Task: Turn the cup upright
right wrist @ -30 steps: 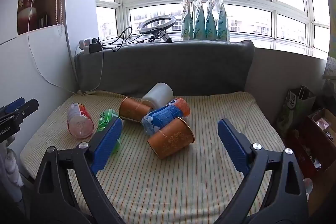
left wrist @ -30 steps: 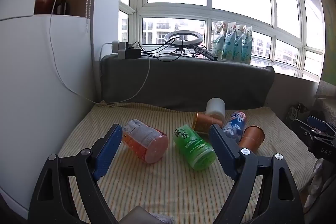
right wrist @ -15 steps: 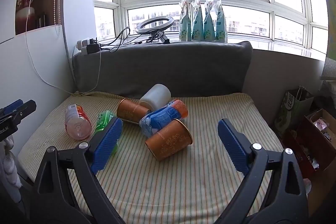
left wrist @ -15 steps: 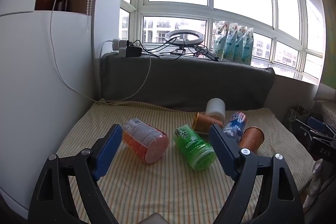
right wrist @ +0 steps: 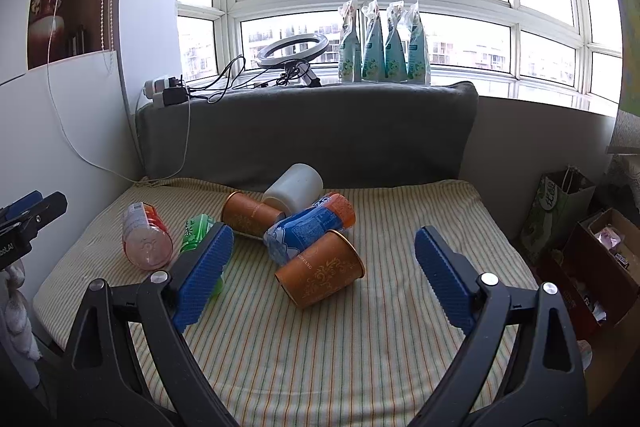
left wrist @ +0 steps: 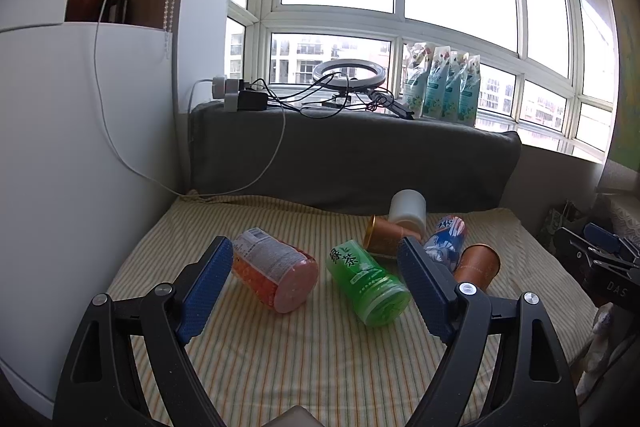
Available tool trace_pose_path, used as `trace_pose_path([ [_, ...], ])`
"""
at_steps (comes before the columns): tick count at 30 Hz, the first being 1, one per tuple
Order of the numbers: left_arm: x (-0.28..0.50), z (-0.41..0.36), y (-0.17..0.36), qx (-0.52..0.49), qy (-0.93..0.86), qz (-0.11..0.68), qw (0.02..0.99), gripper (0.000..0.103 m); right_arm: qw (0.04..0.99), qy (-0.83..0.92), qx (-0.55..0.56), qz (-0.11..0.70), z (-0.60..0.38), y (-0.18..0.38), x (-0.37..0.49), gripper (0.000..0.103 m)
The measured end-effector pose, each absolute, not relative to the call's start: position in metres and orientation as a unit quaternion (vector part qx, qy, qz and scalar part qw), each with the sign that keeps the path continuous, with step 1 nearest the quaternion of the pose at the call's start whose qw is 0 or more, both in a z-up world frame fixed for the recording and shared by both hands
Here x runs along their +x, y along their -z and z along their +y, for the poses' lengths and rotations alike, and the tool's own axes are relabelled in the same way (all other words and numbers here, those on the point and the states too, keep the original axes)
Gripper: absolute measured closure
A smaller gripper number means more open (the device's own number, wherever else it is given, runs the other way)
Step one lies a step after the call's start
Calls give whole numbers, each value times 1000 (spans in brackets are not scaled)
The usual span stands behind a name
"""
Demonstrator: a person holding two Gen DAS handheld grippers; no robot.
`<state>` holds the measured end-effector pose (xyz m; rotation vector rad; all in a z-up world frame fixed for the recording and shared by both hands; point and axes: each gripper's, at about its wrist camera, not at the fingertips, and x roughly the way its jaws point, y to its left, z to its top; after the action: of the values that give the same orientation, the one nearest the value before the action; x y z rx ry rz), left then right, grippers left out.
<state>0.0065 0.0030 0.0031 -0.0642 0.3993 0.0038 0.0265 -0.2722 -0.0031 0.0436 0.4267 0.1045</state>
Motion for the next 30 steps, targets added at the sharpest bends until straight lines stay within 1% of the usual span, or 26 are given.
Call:
trace_pose_path([
  [30,5,0,-4,-30,1,191,981,19,977,-47,24,208,-276,3,28,9],
])
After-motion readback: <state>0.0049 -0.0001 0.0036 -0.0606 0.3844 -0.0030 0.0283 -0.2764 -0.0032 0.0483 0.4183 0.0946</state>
